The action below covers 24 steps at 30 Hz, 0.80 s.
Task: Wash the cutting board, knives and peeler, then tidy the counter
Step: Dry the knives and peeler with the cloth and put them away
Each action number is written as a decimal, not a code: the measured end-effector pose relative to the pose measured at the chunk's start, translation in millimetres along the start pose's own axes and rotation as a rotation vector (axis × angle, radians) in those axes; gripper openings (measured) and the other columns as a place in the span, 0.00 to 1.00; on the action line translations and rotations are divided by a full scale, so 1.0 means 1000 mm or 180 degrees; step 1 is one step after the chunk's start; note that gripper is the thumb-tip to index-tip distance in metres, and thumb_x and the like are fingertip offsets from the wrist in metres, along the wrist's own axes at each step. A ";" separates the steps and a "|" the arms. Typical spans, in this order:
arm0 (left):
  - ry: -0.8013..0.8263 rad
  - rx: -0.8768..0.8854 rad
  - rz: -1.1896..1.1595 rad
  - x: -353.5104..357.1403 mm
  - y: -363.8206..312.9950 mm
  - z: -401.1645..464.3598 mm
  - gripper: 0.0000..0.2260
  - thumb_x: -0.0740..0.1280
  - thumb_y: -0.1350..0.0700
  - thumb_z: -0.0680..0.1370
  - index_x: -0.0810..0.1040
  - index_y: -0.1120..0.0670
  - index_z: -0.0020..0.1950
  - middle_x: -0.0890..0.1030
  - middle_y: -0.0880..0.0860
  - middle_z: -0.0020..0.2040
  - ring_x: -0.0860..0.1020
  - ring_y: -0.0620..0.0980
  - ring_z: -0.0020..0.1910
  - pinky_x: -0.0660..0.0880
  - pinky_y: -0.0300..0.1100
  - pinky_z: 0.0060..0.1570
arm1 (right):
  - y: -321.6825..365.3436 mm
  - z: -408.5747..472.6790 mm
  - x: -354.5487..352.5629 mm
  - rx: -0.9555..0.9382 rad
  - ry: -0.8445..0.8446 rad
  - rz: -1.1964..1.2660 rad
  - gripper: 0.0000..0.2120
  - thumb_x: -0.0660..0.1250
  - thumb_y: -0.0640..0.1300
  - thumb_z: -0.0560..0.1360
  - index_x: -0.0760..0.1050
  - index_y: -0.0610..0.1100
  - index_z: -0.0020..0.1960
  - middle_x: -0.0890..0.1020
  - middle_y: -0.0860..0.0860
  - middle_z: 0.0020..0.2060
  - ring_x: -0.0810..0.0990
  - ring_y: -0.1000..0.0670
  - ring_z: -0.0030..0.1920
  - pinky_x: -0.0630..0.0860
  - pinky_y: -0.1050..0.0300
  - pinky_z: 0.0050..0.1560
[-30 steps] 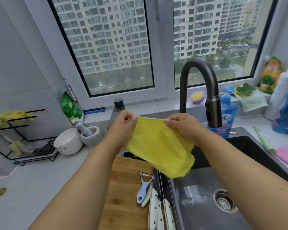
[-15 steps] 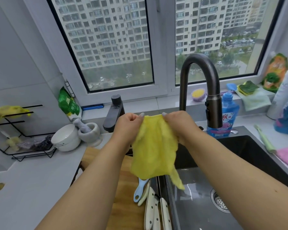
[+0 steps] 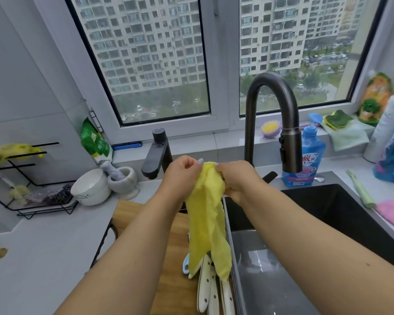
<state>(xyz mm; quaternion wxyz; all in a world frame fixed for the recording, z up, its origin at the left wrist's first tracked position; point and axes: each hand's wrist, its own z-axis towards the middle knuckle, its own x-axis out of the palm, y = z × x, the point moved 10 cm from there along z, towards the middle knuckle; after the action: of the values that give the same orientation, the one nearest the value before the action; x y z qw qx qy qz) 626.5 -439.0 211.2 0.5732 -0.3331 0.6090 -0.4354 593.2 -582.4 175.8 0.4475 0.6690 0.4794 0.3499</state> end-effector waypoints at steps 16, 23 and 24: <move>0.0847 -0.0023 -0.0982 0.004 -0.002 -0.016 0.11 0.63 0.64 0.79 0.79 0.57 0.59 0.83 0.59 0.51 0.81 0.55 0.49 0.78 0.50 0.49 | 0.015 -0.004 -0.015 -0.0461 0.0179 -0.1037 0.14 0.62 0.50 0.79 0.76 0.41 0.57 0.78 0.45 0.52 0.77 0.48 0.50 0.75 0.50 0.54; 0.0895 -0.0105 -0.1255 -0.004 -0.020 -0.023 0.09 0.62 0.66 0.79 0.80 0.60 0.54 0.82 0.60 0.50 0.81 0.56 0.47 0.80 0.51 0.48 | -0.042 -0.012 0.008 -0.0409 0.1901 -0.0323 0.32 0.73 0.53 0.65 0.74 0.36 0.63 0.81 0.44 0.59 0.78 0.42 0.61 0.71 0.43 0.66; 0.0808 -0.0149 -0.1252 -0.007 -0.017 -0.023 0.08 0.63 0.66 0.79 0.80 0.60 0.54 0.82 0.59 0.50 0.81 0.56 0.48 0.80 0.51 0.47 | -0.038 -0.014 0.005 -0.0445 0.1852 -0.0089 0.33 0.73 0.50 0.66 0.72 0.32 0.64 0.81 0.42 0.57 0.80 0.41 0.58 0.74 0.43 0.63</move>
<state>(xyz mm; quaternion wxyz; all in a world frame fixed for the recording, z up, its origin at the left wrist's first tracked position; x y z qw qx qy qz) 603.5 -436.0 228.5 0.3883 -0.4011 0.6095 -0.5629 569.4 -568.8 145.0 0.3411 0.5015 0.5714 0.5528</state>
